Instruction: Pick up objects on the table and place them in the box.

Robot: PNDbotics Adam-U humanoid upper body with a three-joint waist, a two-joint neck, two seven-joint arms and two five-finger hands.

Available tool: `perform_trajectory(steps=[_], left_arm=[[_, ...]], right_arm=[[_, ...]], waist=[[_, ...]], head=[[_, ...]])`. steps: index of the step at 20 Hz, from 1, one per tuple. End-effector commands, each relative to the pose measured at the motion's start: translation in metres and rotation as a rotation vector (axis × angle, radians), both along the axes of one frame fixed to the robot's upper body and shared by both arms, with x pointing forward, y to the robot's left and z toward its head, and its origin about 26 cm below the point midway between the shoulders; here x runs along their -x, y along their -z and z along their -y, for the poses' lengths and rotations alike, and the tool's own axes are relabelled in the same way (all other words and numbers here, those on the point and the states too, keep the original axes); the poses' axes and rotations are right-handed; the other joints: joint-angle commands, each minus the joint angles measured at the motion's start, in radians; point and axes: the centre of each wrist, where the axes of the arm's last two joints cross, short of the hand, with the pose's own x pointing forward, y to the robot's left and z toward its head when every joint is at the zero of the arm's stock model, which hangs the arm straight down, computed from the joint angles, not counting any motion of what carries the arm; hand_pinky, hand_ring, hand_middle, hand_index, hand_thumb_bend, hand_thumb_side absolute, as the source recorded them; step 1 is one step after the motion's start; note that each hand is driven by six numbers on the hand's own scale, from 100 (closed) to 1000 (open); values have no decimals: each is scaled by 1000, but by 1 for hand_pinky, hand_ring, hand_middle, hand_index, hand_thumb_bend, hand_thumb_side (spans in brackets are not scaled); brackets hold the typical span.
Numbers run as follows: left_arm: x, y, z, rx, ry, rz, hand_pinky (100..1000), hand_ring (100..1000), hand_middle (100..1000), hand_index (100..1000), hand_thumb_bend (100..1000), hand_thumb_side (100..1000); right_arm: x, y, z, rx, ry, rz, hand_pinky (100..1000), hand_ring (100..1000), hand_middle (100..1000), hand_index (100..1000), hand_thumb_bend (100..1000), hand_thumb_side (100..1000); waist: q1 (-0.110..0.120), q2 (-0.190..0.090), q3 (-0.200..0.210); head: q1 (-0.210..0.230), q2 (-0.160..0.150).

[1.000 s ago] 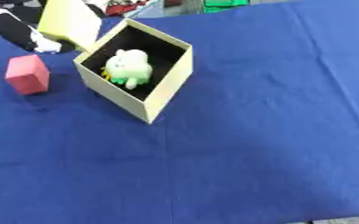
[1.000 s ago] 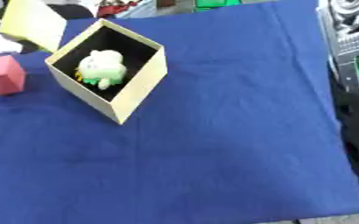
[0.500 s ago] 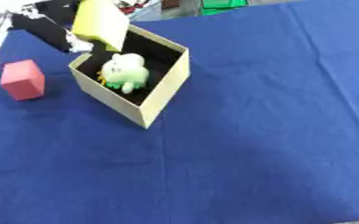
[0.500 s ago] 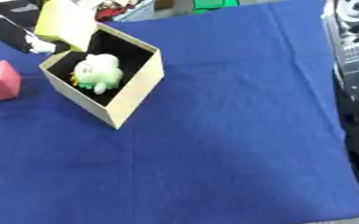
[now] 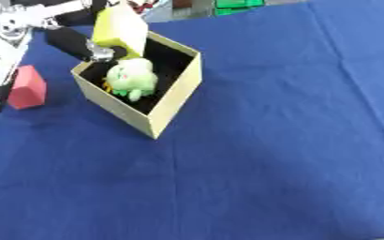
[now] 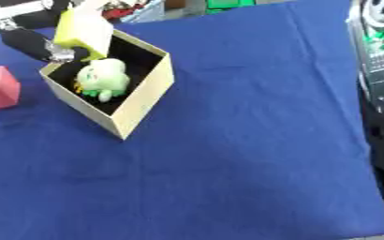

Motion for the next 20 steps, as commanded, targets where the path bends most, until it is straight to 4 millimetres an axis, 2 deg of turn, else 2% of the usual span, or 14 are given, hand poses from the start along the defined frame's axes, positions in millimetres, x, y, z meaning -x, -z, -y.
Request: perform_trajectory(steps=[1,2,4,6,10,18,19,20], left_arm=[[2,-7,-5,-41,-11,51,766,828,750,857,648,675],[1,-6,-6,-55,-12,58,773,837,760,868,696,681],[1,-3,-7,-82,-15,68,788,852,778,888,846,738],[1,-1,-10,-99,-24,82,796,859,790,898,1000,843],[1,2,-14,-86,-41,115,799,864,800,906,1000,879],[4,-2,-15,25,-53,185,788,849,792,889,1000,892],[5,-5,-15,49,-51,196,787,846,789,885,957,873],[7,-8,-16,69,-49,204,787,846,789,885,957,873]], right_arm=[[7,-12,1,-8,-5,44,891,916,841,974,100,872],[7,-12,1,-9,-5,45,891,916,841,974,100,872],[8,-12,1,-10,-5,46,891,916,841,974,100,873],[8,-12,1,-11,-5,46,891,916,841,973,100,872],[7,-12,2,-14,-5,45,891,916,841,974,100,872],[7,-11,4,-22,-2,38,891,917,842,974,100,873],[6,-11,4,-23,-1,37,891,917,842,974,100,872],[6,-11,4,-23,0,37,891,917,842,974,100,872]], waist=[[-4,-19,0],[-4,-19,0],[-5,-17,1],[-7,-17,2],[-10,-17,5],[-16,-16,6],[-17,-17,7],[-18,-18,9]], head=[[-1,4],[-1,5],[-2,9],[-2,18],[9,35],[14,39],[14,42],[15,43]])
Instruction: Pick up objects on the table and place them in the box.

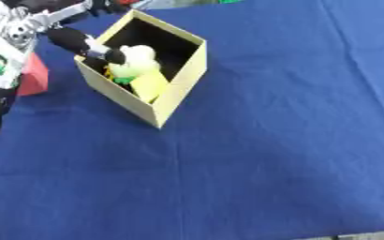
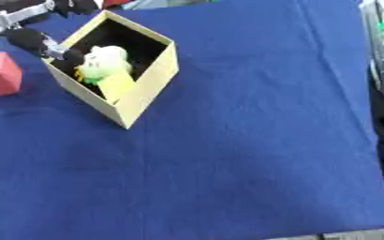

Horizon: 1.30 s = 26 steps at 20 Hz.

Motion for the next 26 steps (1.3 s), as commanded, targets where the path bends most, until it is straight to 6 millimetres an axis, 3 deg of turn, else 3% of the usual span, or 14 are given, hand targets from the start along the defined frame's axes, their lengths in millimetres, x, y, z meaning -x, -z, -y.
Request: perform_trajectory(steps=[1,9,16,19,26], left_arm=[[9,-24,-9,62,-2,71,786,842,784,880,888,838],[35,-48,-45,41,-59,80,781,844,783,870,822,787],[46,-45,-83,-12,-161,55,781,848,789,869,820,782],[47,-44,-93,-40,-180,49,787,859,803,884,862,746],[46,-39,-125,-144,-280,-17,801,877,817,897,863,704]], right_arm=[[5,-9,3,-9,0,32,891,917,842,973,100,872],[4,-6,8,-11,23,25,891,917,842,973,100,872],[3,-9,11,-15,32,30,891,917,842,971,100,873],[2,-11,11,-15,33,32,891,917,842,972,100,876],[2,-14,12,-17,34,37,891,917,840,972,100,880]], waist=[[-5,-26,5],[-13,-35,28],[-25,-26,36],[-27,-17,34],[-26,3,29]], head=[[4,15],[-21,16],[-14,-10],[-5,-27],[1,-49]])
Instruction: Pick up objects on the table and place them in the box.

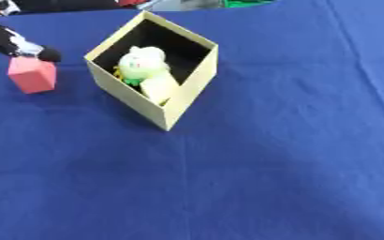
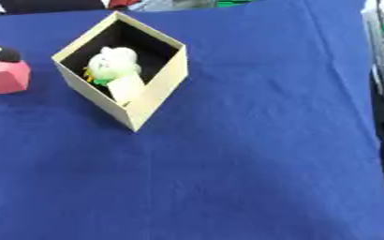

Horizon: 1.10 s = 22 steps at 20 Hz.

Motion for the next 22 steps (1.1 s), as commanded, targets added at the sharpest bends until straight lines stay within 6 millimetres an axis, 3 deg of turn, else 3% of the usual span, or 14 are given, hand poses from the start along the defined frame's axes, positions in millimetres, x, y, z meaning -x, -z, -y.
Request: perform_trajectory(steps=[1,7,22], left_arm=[[7,-14,-26,-70,-85,-11,806,883,822,902,878,713],[2,-6,-47,-138,-183,-84,821,900,837,924,950,725],[-6,7,-66,-180,-288,-21,828,913,867,944,896,650]], right_arm=[[4,-12,5,2,13,36,892,917,840,971,100,880],[5,-13,4,-1,9,39,892,917,838,972,100,881],[5,-16,4,-12,-2,35,892,915,834,972,100,890]], waist=[[0,-18,-2],[4,-10,-8],[2,16,-27]], head=[[5,-19],[9,-32],[27,-58]])
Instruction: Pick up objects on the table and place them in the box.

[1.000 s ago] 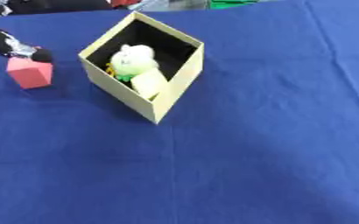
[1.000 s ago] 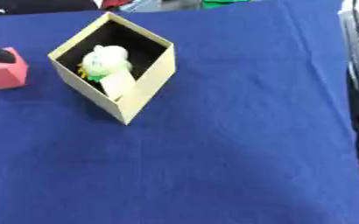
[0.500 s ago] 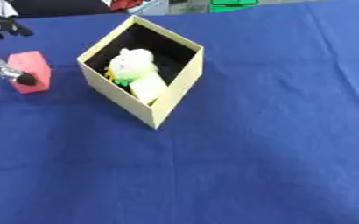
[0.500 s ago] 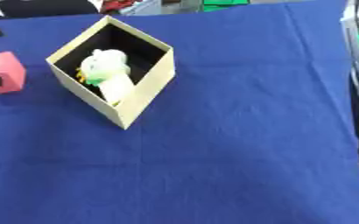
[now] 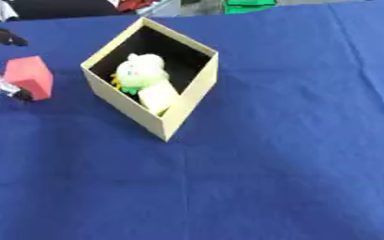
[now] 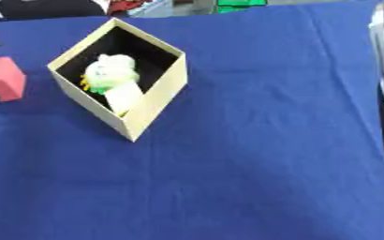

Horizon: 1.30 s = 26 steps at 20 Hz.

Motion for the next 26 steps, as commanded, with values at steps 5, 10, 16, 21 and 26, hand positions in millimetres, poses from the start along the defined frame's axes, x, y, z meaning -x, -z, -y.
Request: perform_trajectory(steps=[5,10,16,21,26], left_arm=[[3,-12,-12,-2,-31,93,827,911,863,940,869,648],[1,-4,-13,5,-18,56,812,888,810,908,783,628],[0,0,-14,13,-8,19,801,877,792,889,684,570],[0,1,-13,32,8,22,775,841,723,829,502,487],[-1,-3,-10,79,50,45,746,776,589,710,368,440]], right_arm=[[4,-13,4,-3,2,28,892,915,833,972,100,893],[4,-13,5,-8,3,26,892,915,833,974,100,897],[5,-13,5,-14,1,25,892,915,832,975,100,897],[5,-12,6,-20,2,22,892,915,831,976,100,898],[4,-10,7,-23,4,16,893,915,831,977,100,897]], waist=[[-2,-12,-7],[-2,-6,-11],[1,-4,-13],[1,-4,-14],[0,-7,-10]], head=[[10,-20],[16,-20],[76,-22],[82,-24],[74,-18]])
